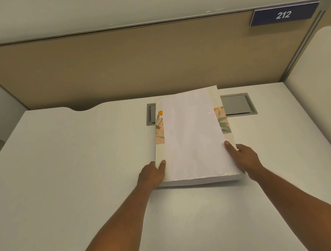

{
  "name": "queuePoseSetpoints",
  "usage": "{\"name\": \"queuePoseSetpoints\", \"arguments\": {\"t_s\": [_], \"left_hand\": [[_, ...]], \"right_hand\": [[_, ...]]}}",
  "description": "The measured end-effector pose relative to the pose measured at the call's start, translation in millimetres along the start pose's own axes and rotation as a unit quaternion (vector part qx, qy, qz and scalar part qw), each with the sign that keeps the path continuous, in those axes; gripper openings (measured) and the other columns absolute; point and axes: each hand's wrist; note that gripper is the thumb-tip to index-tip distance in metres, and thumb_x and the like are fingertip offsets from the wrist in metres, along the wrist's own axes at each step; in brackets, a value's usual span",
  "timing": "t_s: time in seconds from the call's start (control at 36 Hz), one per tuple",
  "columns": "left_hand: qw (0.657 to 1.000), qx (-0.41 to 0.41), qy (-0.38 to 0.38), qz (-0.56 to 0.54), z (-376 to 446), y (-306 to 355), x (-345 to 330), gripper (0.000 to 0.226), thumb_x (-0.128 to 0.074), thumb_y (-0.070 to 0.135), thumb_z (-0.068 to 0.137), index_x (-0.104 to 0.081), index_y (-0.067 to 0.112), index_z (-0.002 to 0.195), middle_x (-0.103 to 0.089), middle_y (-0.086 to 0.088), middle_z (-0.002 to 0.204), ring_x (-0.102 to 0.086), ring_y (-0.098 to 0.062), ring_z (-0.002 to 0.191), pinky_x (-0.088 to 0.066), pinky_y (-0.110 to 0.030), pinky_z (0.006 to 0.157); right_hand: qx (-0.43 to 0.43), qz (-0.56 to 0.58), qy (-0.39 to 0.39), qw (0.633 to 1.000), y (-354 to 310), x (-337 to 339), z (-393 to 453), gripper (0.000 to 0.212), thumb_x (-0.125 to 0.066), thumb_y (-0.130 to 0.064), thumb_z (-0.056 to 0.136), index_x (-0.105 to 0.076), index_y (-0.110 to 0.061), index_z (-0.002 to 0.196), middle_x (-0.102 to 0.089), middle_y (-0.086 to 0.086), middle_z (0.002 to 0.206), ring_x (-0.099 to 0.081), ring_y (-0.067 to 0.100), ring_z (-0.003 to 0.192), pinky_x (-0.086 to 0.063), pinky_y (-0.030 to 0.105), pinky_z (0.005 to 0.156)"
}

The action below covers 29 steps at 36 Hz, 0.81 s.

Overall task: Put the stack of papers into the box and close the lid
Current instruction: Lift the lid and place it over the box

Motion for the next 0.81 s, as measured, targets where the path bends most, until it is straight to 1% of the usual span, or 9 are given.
{"name": "queuePoseSetpoints", "arguments": {"t_s": [0.06, 0.17, 0.25, 0.33, 0.42, 0.5, 0.58, 0.67, 0.81], "left_hand": [[1.0, -0.005, 0.007, -0.005, -4.2, -3.1, -3.2, 0.068, -0.03, 0.058, 0.099, -0.047, 0.006, 0.139, -0.055, -0.014, 0.138, -0.053, -0.032, 0.125, -0.043, -0.039, 0.103], [0.999, -0.006, 0.014, -0.032, -8.5, -3.0, -3.5, 0.066, -0.036, 0.06, 0.096, -0.049, 0.007, 0.135, -0.058, -0.012, 0.133, -0.056, -0.032, 0.121, -0.045, -0.039, 0.1], [0.998, -0.013, 0.015, -0.066, -9.5, -4.1, -2.5, 0.071, -0.045, 0.065, 0.089, -0.047, 0.011, 0.136, -0.06, -0.009, 0.13, -0.058, -0.03, 0.118, -0.048, -0.04, 0.098], [0.995, -0.025, 0.026, -0.089, -10.5, -6.1, -2.6, 0.084, -0.052, 0.072, 0.078, -0.042, 0.018, 0.141, -0.056, -0.006, 0.132, -0.057, -0.029, 0.119, -0.049, -0.043, 0.099], [0.994, -0.039, 0.033, -0.097, -11.8, -2.8, -3.9, 0.092, -0.058, 0.072, 0.075, -0.033, 0.019, 0.147, -0.05, -0.005, 0.137, -0.054, -0.029, 0.124, -0.048, -0.044, 0.102], [0.992, -0.048, 0.038, -0.107, -9.1, -0.6, -4.6, 0.095, -0.061, 0.072, 0.07, -0.033, 0.022, 0.146, -0.052, -0.004, 0.134, -0.055, -0.027, 0.12, -0.05, -0.044, 0.099], [0.993, -0.059, 0.029, -0.099, -7.5, -0.1, -5.0, 0.102, -0.065, 0.072, 0.066, -0.027, 0.024, 0.147, -0.05, -0.003, 0.134, -0.054, -0.027, 0.121, -0.049, -0.043, 0.099], [0.993, -0.071, 0.009, -0.09, -8.2, -0.5, -6.2, 0.103, -0.07, 0.069, 0.066, -0.023, 0.027, 0.148, -0.049, -0.004, 0.132, -0.053, -0.027, 0.12, -0.049, -0.04, 0.097], [0.995, -0.06, 0.005, -0.075, -5.4, -0.7, -7.3, 0.099, -0.071, 0.067, 0.066, -0.031, 0.023, 0.144, -0.054, -0.005, 0.131, -0.054, -0.026, 0.118, -0.049, -0.042, 0.097]], "right_hand": [[-0.026, 0.0, -0.007, 1.0, 3.3, -0.8, -1.1, 0.061, -0.032, -0.088, 0.074, -0.045, -0.028, 0.079, -0.048, -0.003, 0.098, -0.045, 0.021, 0.091, -0.033, 0.033, 0.081], [-0.028, -0.014, -0.015, 0.999, 0.1, -1.7, 2.3, 0.077, -0.03, -0.072, 0.091, -0.065, -0.004, 0.102, -0.064, 0.008, 0.106, -0.057, 0.03, 0.1, -0.04, 0.035, 0.083], [-0.039, -0.002, -0.005, 0.999, -4.7, 5.7, 5.0, 0.076, -0.034, -0.065, 0.095, -0.068, 0.002, 0.101, -0.066, 0.014, 0.099, -0.06, 0.033, 0.094, -0.048, 0.037, 0.082], [-0.058, 0.041, -0.005, 0.997, -3.4, 14.5, 9.0, 0.071, -0.043, -0.062, 0.093, -0.067, 0.004, 0.096, -0.067, 0.015, 0.096, -0.064, 0.036, 0.094, -0.057, 0.043, 0.081], [-0.049, 0.011, -0.005, 0.999, -5.0, 13.0, 6.8, 0.069, -0.037, -0.061, 0.096, -0.066, 0.001, 0.092, -0.064, 0.014, 0.094, -0.06, 0.034, 0.089, -0.054, 0.043, 0.083], [-0.033, -0.071, 0.008, 0.997, -1.7, 5.3, 4.1, 0.068, -0.025, -0.053, 0.102, -0.066, 0.001, 0.108, -0.064, 0.017, 0.107, -0.058, 0.035, 0.103, -0.042, 0.037, 0.084], [-0.03, -0.109, 0.014, 0.993, 10.7, -2.9, 0.1, 0.063, -0.023, -0.048, 0.104, -0.061, -0.001, 0.119, -0.064, 0.02, 0.118, -0.057, 0.037, 0.112, -0.043, 0.039, 0.091], [-0.015, -0.126, 0.028, 0.991, 17.3, -6.6, -1.6, 0.061, -0.023, -0.048, 0.104, -0.062, -0.003, 0.119, -0.066, 0.02, 0.116, -0.058, 0.037, 0.109, -0.043, 0.04, 0.089], [-0.02, -0.15, 0.03, 0.988, 18.4, -4.6, 1.8, 0.058, -0.028, -0.05, 0.102, -0.065, -0.005, 0.107, -0.068, 0.016, 0.109, -0.057, 0.033, 0.096, -0.045, 0.039, 0.087]]}}
Point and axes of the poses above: each hand's wrist, its own z-axis towards the middle knuckle, its own x-axis out of the back of the hand, y = z × x
